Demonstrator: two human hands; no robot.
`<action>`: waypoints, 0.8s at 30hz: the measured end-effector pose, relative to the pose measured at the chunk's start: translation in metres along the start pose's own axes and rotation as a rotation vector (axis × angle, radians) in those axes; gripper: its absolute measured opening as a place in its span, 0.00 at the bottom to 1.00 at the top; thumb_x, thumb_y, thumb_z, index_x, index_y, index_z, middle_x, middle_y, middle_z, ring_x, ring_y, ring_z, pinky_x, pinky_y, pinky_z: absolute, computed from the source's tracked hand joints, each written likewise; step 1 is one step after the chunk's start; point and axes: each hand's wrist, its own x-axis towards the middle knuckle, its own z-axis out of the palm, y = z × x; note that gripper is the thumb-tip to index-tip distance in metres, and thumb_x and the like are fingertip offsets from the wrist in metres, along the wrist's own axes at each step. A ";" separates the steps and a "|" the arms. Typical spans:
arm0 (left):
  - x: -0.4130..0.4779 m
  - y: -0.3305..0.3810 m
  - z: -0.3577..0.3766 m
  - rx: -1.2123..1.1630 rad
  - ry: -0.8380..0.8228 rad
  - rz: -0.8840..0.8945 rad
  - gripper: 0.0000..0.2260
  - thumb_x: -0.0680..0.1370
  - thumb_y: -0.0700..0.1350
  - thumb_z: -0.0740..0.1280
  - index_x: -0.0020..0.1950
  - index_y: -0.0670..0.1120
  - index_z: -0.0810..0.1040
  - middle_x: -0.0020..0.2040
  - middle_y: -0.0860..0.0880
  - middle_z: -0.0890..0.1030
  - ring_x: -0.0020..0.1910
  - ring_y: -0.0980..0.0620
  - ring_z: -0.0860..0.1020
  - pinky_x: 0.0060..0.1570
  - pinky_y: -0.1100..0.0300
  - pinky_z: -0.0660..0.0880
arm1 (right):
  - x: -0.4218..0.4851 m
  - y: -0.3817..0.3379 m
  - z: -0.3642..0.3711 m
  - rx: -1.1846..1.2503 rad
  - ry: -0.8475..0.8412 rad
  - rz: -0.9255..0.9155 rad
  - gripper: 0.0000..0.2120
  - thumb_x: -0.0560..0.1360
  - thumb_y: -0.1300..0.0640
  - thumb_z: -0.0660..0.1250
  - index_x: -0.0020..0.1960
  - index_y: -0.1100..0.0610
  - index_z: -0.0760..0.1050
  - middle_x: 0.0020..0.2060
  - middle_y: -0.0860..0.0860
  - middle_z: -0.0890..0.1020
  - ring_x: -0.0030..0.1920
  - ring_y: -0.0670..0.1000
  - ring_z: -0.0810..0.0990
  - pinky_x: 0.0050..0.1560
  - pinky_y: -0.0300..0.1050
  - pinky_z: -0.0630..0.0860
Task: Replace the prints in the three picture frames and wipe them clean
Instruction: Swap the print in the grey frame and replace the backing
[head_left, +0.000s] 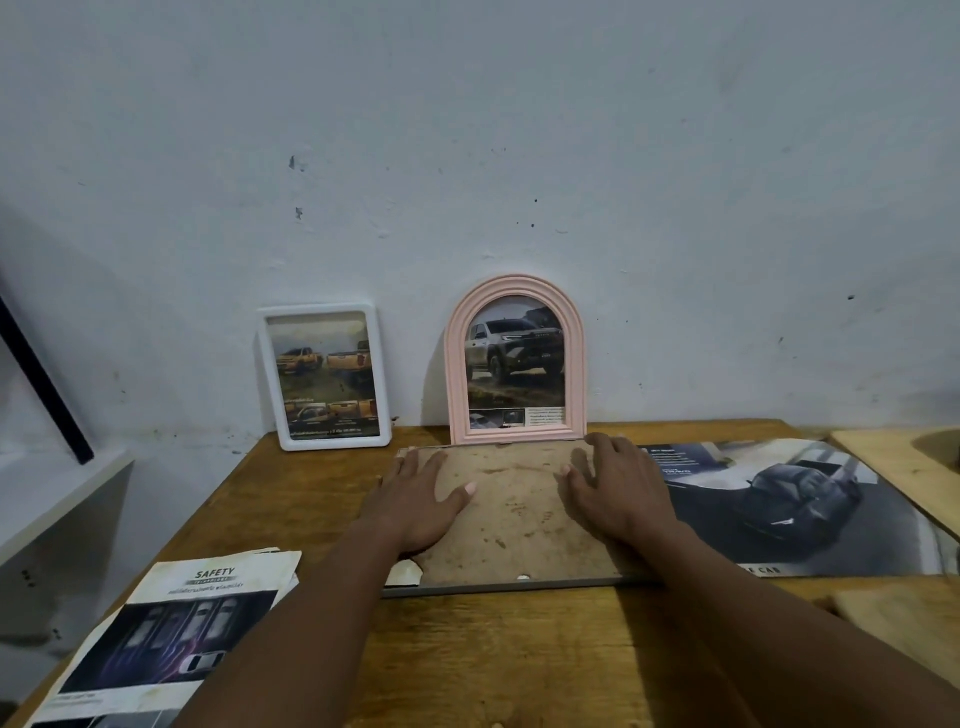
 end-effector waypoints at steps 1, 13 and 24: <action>-0.001 -0.001 -0.001 -0.001 0.010 0.002 0.35 0.80 0.71 0.50 0.83 0.59 0.48 0.84 0.49 0.43 0.82 0.45 0.42 0.79 0.41 0.46 | -0.002 0.001 -0.003 0.005 0.012 0.002 0.27 0.79 0.40 0.60 0.73 0.52 0.66 0.71 0.53 0.72 0.71 0.54 0.69 0.73 0.58 0.65; -0.065 0.004 -0.006 -0.141 -0.072 -0.073 0.36 0.81 0.68 0.55 0.84 0.54 0.50 0.84 0.47 0.49 0.82 0.42 0.52 0.77 0.42 0.56 | -0.046 -0.015 -0.039 0.076 -0.230 0.208 0.34 0.72 0.41 0.70 0.72 0.52 0.64 0.70 0.55 0.71 0.68 0.59 0.72 0.65 0.59 0.75; -0.077 0.001 -0.003 -0.145 -0.009 -0.081 0.39 0.78 0.70 0.58 0.83 0.51 0.55 0.83 0.47 0.56 0.80 0.43 0.58 0.76 0.44 0.62 | -0.057 -0.011 -0.031 0.152 -0.051 0.415 0.26 0.73 0.39 0.68 0.66 0.50 0.68 0.62 0.52 0.77 0.64 0.57 0.74 0.66 0.58 0.66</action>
